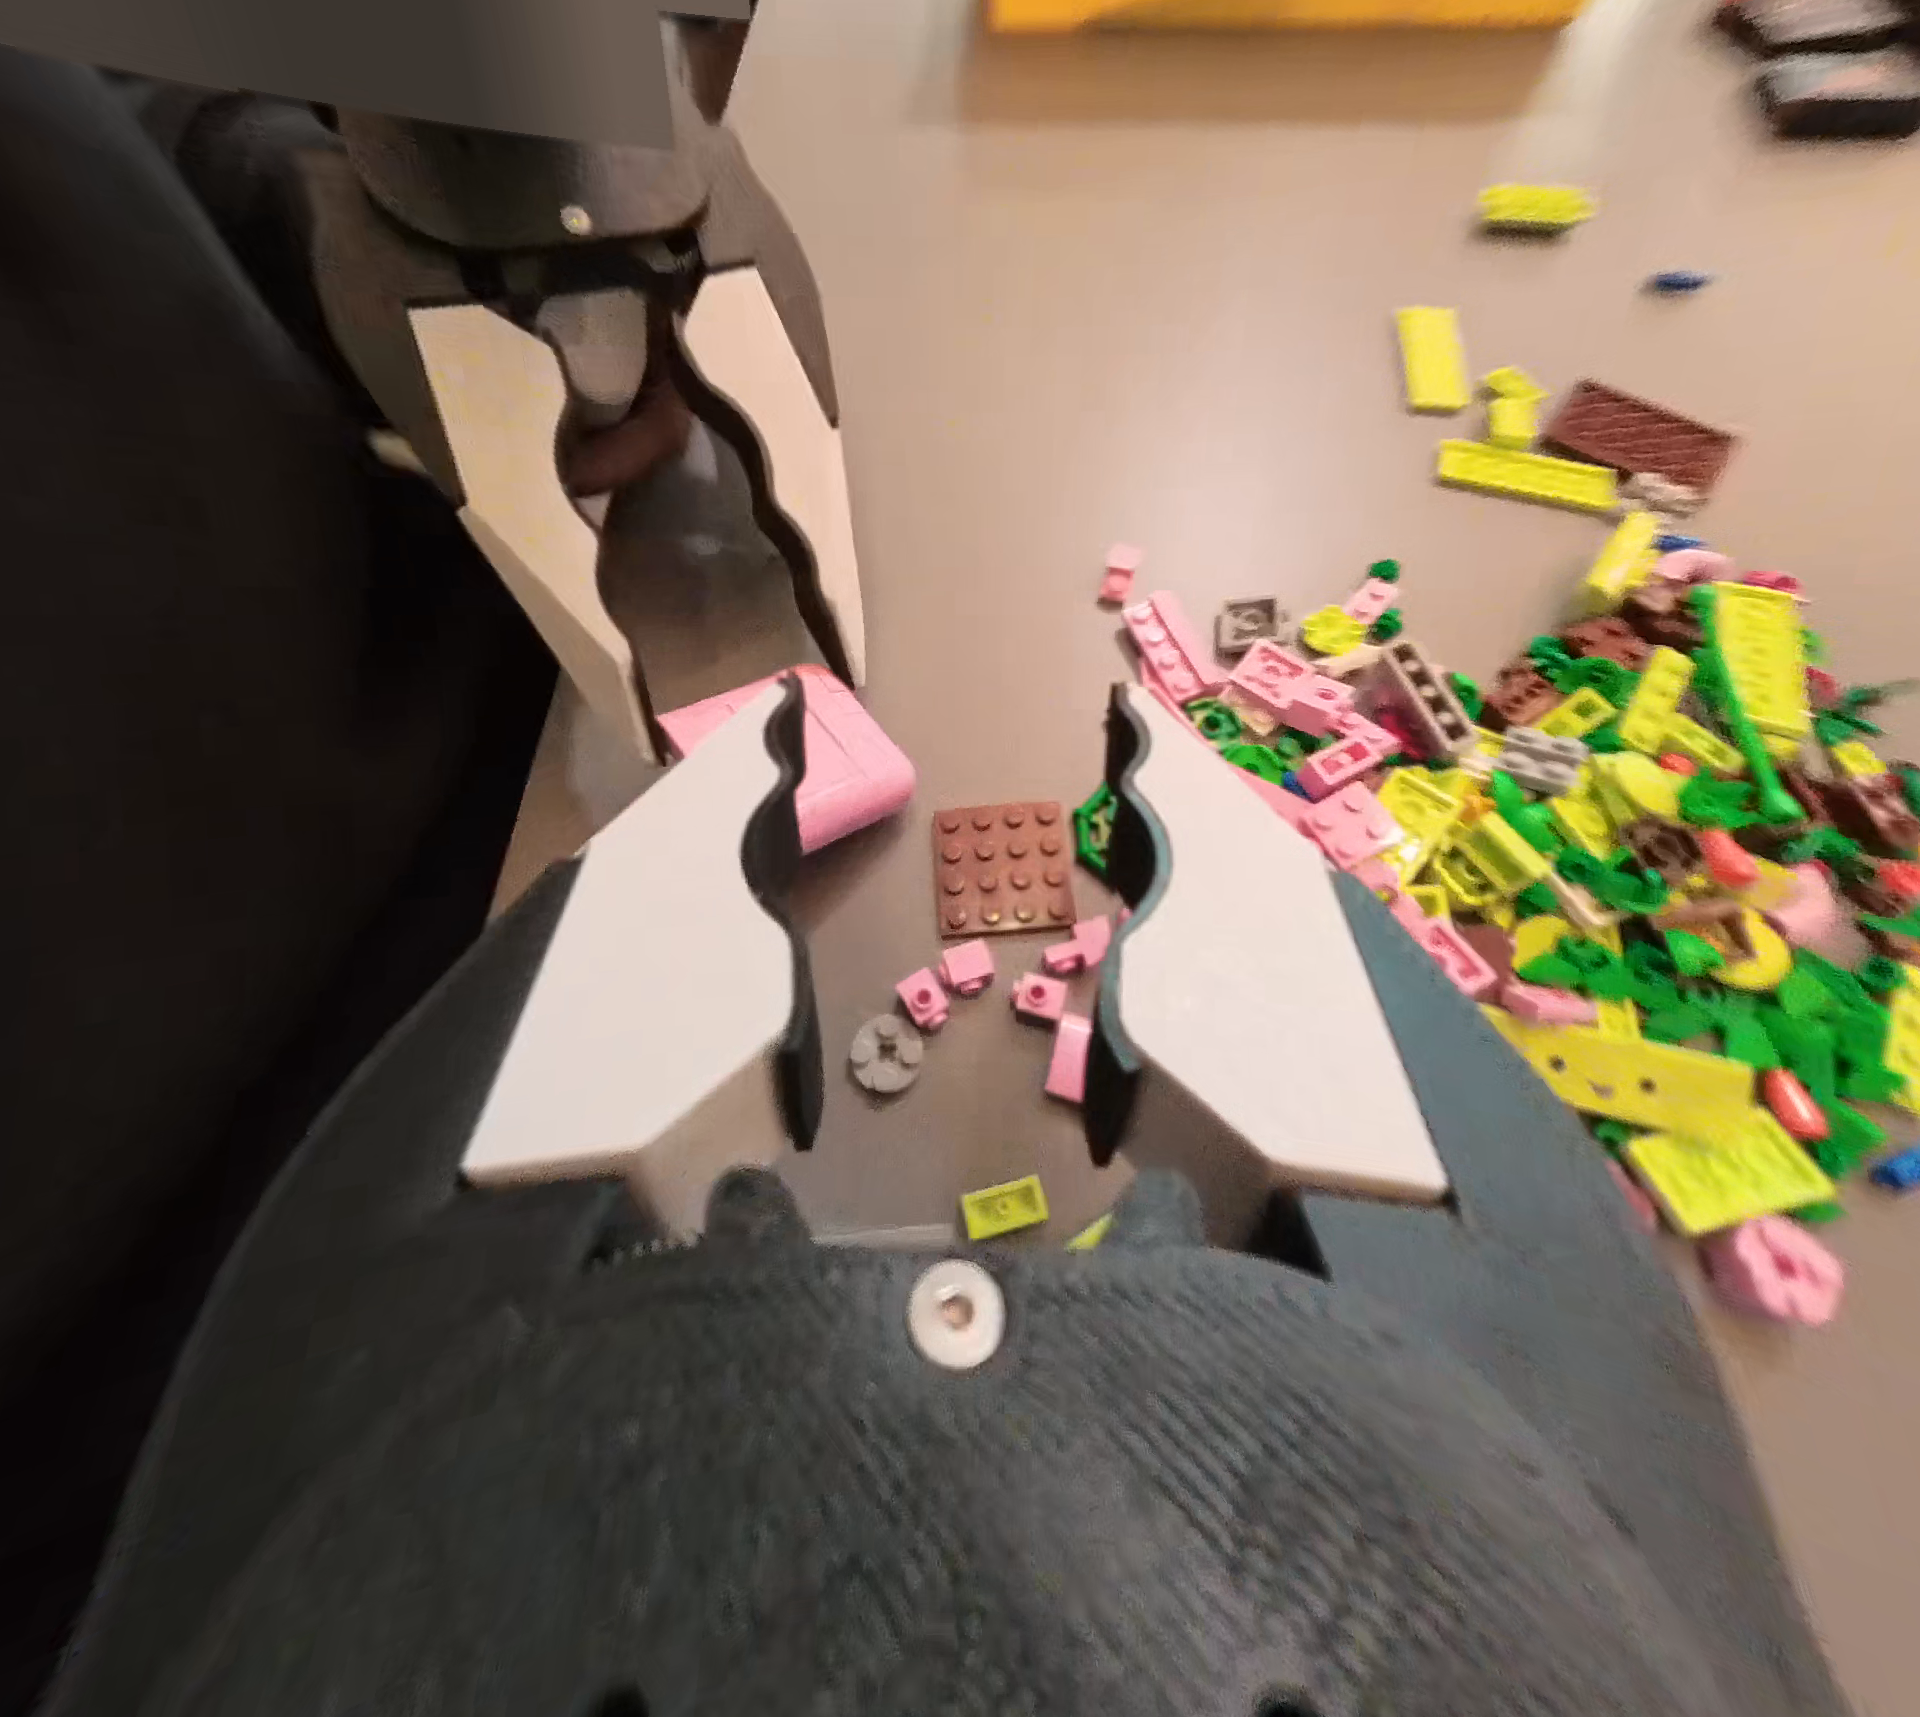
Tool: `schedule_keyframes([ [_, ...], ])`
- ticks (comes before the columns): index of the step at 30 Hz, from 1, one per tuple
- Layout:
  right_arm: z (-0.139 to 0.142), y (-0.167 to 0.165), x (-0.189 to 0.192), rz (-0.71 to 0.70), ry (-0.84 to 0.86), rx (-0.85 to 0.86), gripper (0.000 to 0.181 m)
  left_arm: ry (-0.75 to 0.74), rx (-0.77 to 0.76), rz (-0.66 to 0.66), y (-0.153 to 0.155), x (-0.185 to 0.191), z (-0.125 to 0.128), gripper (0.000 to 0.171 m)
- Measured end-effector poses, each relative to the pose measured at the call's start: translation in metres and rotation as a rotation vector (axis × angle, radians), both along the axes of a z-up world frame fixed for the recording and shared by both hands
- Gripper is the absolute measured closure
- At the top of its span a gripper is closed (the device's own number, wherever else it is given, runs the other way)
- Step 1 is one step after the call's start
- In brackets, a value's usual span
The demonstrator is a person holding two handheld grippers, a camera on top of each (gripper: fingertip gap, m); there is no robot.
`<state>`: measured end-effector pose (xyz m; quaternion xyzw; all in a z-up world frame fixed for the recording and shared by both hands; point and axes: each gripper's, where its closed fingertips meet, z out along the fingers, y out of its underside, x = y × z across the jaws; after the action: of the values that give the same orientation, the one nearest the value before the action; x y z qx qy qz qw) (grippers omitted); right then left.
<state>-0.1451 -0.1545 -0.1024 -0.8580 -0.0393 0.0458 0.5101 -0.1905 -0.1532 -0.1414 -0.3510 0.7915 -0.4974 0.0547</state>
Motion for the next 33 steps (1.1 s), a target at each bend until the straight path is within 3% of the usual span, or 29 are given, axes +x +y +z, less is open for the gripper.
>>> schedule_keyframes([
  [4, 0.011, -0.009, 0.006, -0.152, 0.025, 0.152, 0.125, 0.092, -0.24, 0.065, 0.014, 0.01, 0.02, 0.124],
  [8, 0.021, -0.009, 0.008, -0.291, -0.015, 0.251, 0.13, 0.122, -0.365, 0.124, 0.026, 0.019, 0.03, 0.124],
  [11, 0.029, 0.002, 0.001, -0.332, 0.101, 0.326, 0.126, 0.094, -0.462, 0.144, 0.03, 0.023, 0.043, 0.124],
  [14, 0.036, 0.014, -0.006, -0.315, 0.283, 0.411, 0.118, 0.03, -0.577, 0.158, 0.03, 0.024, 0.061, 0.124],
  [20, 0.056, 0.022, -0.012, -0.224, 0.648, 0.585, 0.111, -0.076, -0.65, 0.148, 0.019, 0.02, 0.08, 0.124],
  [26, 0.06, 0.022, -0.019, -0.147, 0.766, 0.639, 0.132, -0.092, -0.705, 0.12, 0.009, 0.016, 0.087, 0.124],
  [33, 0.06, 0.02, -0.022, -0.109, 0.783, 0.641, 0.134, -0.04, -0.723, 0.076, -0.001, 0.01, 0.084, 0.125],
])
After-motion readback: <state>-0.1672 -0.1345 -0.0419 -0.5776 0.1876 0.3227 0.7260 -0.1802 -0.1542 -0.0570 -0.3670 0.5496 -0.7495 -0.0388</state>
